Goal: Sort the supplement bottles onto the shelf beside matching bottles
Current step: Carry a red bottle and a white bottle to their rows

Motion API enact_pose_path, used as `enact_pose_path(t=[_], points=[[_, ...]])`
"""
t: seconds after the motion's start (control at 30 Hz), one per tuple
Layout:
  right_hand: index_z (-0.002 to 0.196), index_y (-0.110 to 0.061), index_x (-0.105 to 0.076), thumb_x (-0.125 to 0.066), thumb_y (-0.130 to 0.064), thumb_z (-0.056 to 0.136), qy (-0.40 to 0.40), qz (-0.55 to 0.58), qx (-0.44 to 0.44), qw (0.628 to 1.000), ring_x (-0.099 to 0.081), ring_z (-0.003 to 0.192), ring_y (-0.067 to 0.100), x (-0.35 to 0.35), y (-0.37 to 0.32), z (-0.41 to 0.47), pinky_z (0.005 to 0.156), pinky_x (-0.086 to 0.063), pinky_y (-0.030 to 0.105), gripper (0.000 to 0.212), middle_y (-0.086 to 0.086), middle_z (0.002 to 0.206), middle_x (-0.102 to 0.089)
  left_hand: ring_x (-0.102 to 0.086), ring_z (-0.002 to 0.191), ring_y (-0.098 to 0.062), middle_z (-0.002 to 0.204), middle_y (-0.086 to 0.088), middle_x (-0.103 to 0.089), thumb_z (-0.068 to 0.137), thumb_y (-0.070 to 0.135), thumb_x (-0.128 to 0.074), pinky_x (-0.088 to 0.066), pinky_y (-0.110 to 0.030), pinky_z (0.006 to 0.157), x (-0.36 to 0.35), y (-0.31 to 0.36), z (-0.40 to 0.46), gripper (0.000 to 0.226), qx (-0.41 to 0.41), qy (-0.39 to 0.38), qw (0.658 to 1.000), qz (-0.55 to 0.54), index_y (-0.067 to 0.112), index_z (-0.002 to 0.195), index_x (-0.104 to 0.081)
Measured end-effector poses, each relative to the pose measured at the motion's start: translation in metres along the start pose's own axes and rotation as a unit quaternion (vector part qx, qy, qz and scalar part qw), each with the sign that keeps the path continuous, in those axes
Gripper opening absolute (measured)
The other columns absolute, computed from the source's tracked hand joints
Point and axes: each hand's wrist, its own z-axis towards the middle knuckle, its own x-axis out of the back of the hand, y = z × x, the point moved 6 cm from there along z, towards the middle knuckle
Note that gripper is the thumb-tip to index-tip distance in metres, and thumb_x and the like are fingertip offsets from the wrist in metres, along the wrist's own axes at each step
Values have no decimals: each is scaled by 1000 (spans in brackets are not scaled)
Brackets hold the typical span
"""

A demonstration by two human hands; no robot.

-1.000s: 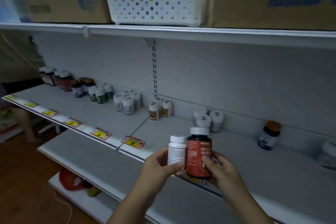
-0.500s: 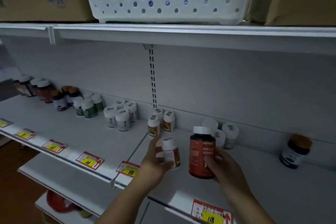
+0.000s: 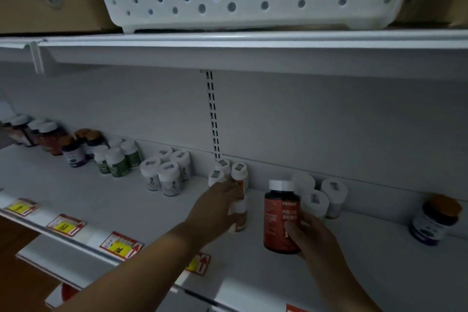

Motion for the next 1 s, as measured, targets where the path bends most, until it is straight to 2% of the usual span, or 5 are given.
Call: enact_pose_path(t=[0.4,0.53,0.67,0.83,1.0], points=[[96,-25,-63,-81,-24,64,16,23,-10,1000,-71,74,2,-12,2,16,65,-52,24,37,-10,78,-76,-64,82,-21,81,4,-69,31,30,-81,-43,-30,73,-6,-4,49,51,-92,-25,976,195,22,78,-65],[96,-27,-63,-88,-36,47,-10,23,-10,1000,-70,74,-1,-28,-2,19,57,-53,15,56,-15,78,-76,-59,105,-17,111,8,-64,62,31,-80,-38,-20,90,19,-3,35,53,-9,31,999,-23,18,110,-65],[93,-26,-65,-81,-70,10,-18,-1,2,1000,-72,80,9,-70,-4,26,73,-53,32,95,-9,83,-77,-63,91,-1,101,14,-67,87,33,-60,-53,-23,86,48,-26,-2,19,115,24,940,-322,31,105,-66],[91,-31,-64,-80,-33,59,-52,-37,25,998,-67,90,12,-181,1,31,82,-51,35,36,-6,93,-73,-65,80,-8,93,9,-71,71,32,-73,-51,-19,66,65,-103,-52,26,198,45,863,-463,41,94,-63],[92,-28,-59,-77,-11,73,-72,-93,17,993,-65,84,8,-309,27,38,63,-48,16,32,-1,94,-69,-70,83,-9,85,7,-74,47,43,-70,-58,-27,75,107,-211,-108,42,274,138,801,-513,30,86,-65]])
